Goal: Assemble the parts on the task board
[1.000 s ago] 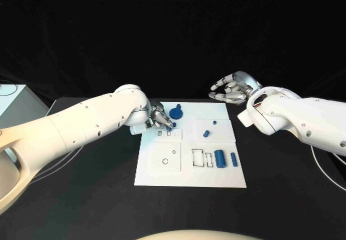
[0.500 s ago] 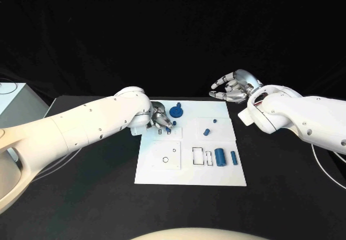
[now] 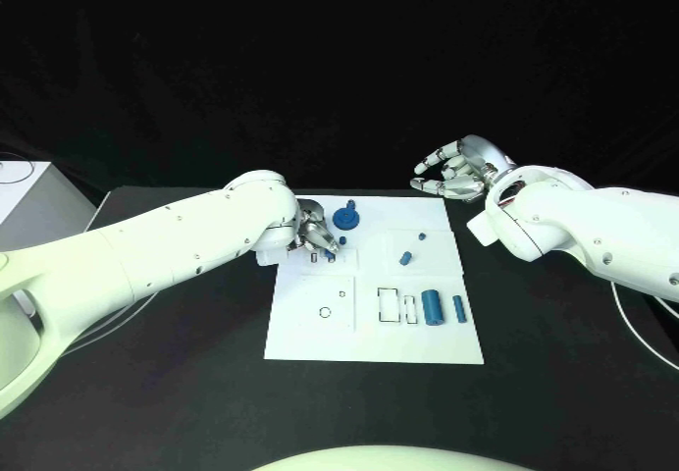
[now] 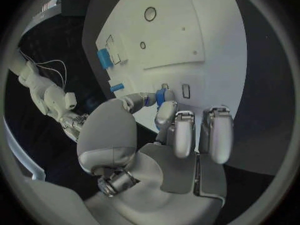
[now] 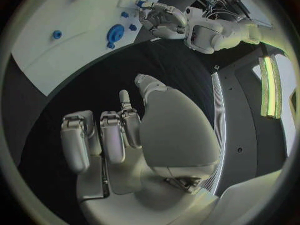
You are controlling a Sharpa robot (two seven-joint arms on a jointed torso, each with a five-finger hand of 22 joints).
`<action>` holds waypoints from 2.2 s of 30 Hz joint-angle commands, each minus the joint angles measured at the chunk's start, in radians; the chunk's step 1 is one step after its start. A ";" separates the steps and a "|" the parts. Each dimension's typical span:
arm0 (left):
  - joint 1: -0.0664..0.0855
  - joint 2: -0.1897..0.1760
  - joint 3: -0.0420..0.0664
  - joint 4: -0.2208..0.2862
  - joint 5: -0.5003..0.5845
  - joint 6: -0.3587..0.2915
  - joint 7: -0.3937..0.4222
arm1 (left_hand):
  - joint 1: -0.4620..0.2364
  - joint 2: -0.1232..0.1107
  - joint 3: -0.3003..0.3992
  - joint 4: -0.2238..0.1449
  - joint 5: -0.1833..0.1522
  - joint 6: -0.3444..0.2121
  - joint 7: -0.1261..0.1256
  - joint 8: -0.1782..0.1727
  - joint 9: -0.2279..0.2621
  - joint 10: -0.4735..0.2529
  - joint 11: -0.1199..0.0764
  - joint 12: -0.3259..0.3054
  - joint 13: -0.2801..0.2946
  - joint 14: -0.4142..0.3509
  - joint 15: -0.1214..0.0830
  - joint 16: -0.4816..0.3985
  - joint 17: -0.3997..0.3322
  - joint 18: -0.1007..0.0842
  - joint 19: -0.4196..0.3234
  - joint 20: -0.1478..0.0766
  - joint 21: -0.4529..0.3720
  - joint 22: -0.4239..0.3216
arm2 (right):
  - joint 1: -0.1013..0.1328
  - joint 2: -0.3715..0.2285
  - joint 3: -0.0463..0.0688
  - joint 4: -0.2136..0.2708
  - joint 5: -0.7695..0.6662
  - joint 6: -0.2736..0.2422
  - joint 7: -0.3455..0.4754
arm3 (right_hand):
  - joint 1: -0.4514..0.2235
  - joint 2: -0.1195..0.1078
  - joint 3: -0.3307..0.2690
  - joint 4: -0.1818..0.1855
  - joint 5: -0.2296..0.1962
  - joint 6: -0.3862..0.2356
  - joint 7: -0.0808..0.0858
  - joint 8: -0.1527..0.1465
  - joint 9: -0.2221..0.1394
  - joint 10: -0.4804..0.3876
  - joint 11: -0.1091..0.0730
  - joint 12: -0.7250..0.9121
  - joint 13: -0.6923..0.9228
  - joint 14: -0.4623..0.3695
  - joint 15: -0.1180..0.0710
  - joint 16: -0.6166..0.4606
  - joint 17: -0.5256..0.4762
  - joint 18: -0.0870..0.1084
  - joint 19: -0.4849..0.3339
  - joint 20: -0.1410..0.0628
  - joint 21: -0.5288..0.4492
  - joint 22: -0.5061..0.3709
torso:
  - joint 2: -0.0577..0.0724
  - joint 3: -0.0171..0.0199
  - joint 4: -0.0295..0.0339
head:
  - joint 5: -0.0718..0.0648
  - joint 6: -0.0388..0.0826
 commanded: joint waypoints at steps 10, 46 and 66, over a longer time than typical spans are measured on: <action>-0.008 0.009 -0.001 -0.004 -0.016 0.011 -0.001 | 0.000 0.012 0.149 -0.156 0.006 0.051 -0.046 0.007 0.173 0.007 -0.002 0.001 -0.002 0.106 -0.007 0.003 0.263 -0.009 0.030 -0.008 0.006 0.139 | -0.001 0.000 0.000 0.001 -0.010 0.017 0.002 | -0.011 -0.001 0.005 -0.002 0.000 -0.008 0.002 0.005 0.001 -0.006 0.002 0.000 0.119 0.094 -0.002 -0.004 0.218 -0.011 0.099 -0.007 -0.006 0.255 | 0.001 0.0001 -0.0011 | 0.001 -0.004; -0.012 0.000 -0.002 -0.004 -0.014 0.043 -0.004 | 0.000 0.016 0.151 -0.157 0.008 0.052 -0.047 0.006 0.175 0.004 -0.002 -0.003 -0.008 0.106 -0.008 0.003 0.263 -0.009 0.030 -0.009 0.007 0.141 | -0.004 0.004 0.000 -0.003 -0.072 0.014 -0.003 | -0.015 -0.002 0.008 -0.002 0.000 -0.009 0.001 0.007 0.001 -0.006 0.002 0.000 0.118 0.094 -0.002 -0.004 0.218 -0.011 0.099 -0.007 -0.007 0.254 | 0.000 0.0005 -0.0004 | 0.005 -0.017; -0.012 0.008 -0.002 -0.015 -0.015 0.056 -0.007 | 0.001 0.017 0.152 -0.158 0.009 0.052 -0.047 0.006 0.176 0.004 -0.003 -0.004 -0.008 0.106 -0.008 0.003 0.263 -0.009 0.030 -0.009 0.006 0.139 | -0.006 0.005 0.000 -0.004 -0.076 0.013 -0.006 | -0.015 -0.002 0.008 -0.002 0.000 -0.009 0.001 0.007 0.001 -0.006 0.002 0.000 0.118 0.094 -0.002 -0.004 0.218 -0.011 0.099 -0.007 -0.007 0.254 | 0.000 0.0010 -0.0008 | 0.007 -0.022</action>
